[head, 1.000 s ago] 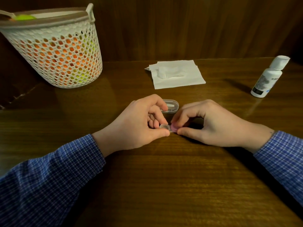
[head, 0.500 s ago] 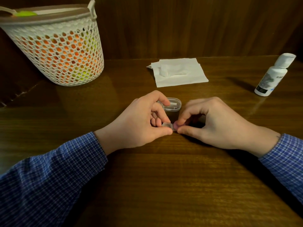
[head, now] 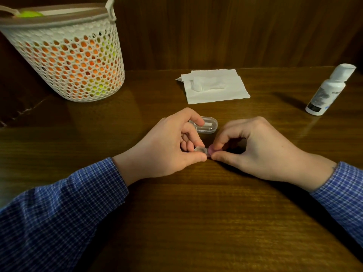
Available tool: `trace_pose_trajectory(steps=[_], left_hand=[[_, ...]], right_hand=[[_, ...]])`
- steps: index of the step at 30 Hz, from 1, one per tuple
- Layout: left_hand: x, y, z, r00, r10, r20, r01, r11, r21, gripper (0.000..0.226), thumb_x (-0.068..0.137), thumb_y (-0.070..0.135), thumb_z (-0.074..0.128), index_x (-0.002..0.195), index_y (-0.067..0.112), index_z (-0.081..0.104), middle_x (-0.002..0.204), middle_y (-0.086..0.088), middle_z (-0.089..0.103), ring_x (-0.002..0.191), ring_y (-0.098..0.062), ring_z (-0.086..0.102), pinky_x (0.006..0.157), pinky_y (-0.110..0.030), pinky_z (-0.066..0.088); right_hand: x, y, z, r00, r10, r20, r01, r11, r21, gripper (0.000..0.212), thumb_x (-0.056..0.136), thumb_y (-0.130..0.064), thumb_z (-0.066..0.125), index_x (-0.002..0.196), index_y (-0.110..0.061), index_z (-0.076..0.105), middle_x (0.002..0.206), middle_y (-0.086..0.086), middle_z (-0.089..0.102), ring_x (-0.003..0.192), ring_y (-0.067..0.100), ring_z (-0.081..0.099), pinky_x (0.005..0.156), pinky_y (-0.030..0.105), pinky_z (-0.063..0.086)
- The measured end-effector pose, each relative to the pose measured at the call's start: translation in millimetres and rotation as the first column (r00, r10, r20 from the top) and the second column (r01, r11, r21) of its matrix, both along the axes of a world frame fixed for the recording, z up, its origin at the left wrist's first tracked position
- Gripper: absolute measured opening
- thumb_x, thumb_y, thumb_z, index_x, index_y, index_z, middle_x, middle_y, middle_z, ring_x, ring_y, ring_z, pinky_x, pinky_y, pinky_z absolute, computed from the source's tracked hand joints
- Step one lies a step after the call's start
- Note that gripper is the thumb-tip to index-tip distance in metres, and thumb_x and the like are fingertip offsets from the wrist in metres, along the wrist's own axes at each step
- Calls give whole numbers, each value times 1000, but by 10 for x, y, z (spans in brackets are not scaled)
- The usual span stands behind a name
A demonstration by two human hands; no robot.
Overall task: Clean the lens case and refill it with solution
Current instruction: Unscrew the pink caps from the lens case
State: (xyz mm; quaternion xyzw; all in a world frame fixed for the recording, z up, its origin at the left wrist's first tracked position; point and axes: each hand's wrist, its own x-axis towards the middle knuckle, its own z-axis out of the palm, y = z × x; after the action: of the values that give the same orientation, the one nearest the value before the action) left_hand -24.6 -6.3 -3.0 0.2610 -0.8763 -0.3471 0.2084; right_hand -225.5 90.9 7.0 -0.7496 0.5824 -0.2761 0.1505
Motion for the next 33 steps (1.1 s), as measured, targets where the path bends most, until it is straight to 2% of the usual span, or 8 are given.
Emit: trace_pose_trajectory(steps=[6,11,13,18,22,25,30,33], left_hand=[[4,0,3,1000,6,15,-5,1000,-6,63,79,21,88,131,22,53,91,8,75,79,-15,72,70,-35,62],[2,4,3,1000,2,6,-2,1000,-5,61,80,19,87,131,21,52,91,7,75,78,-16,72,68,-36,61],[0,1,6,1000,3,7,-3,1000,-5,62,80,20,87,131,21,52,91,8,75,79,-16,72,68,-36,61],[3,-3,7,1000,-9,7,9,1000,-1,62,79,20,87,131,20,52,92,8,75,79,-15,72,69,-34,61],[1,-2,6,1000,-10,9,10,1000,-8,63,79,20,87,132,20,52,93,8,75,80,-15,72,70,-34,61],[4,-1,4,1000,-10,5,10,1000,-5,63,79,20,87,131,20,52,92,7,75,80,-15,71,70,-35,61],[4,5,7,1000,-12,4,12,1000,-10,62,80,19,87,131,20,52,92,6,75,80,-14,72,70,-34,61],[1,6,5,1000,-13,-1,13,1000,-13,61,80,18,86,130,19,53,90,6,75,79,-16,72,68,-34,60]], right_hand=[[-33,-7,26,998,66,16,-66,998,21,10,83,-28,77,93,-25,80,93,-14,76,91,2,72,87,25,59],[3,-9,-4,1000,28,5,-28,1000,7,23,77,-48,75,90,-29,77,92,-14,72,87,4,69,80,32,60],[16,-7,-12,1000,16,-3,-16,1000,2,23,77,-50,73,90,-31,76,91,-16,71,87,2,67,80,31,59],[2,-1,1,999,31,-33,-31,999,15,17,81,-43,71,92,-32,76,91,-19,73,89,-2,68,83,22,57],[-21,-11,-25,997,53,-60,-53,999,-2,9,84,-31,77,93,-30,76,91,-18,74,89,-5,69,90,11,49],[-20,-7,-44,997,54,-61,-56,998,-25,10,83,-27,79,90,-29,74,88,-17,74,88,-3,69,89,8,45],[10,16,-46,1000,-21,-18,20,997,-72,25,79,-51,77,92,-32,66,89,-14,69,81,6,66,65,27,57],[32,20,-56,996,-36,-76,29,996,-87,26,80,-55,72,90,-31,68,87,-16,67,79,4,64,67,30,57]])
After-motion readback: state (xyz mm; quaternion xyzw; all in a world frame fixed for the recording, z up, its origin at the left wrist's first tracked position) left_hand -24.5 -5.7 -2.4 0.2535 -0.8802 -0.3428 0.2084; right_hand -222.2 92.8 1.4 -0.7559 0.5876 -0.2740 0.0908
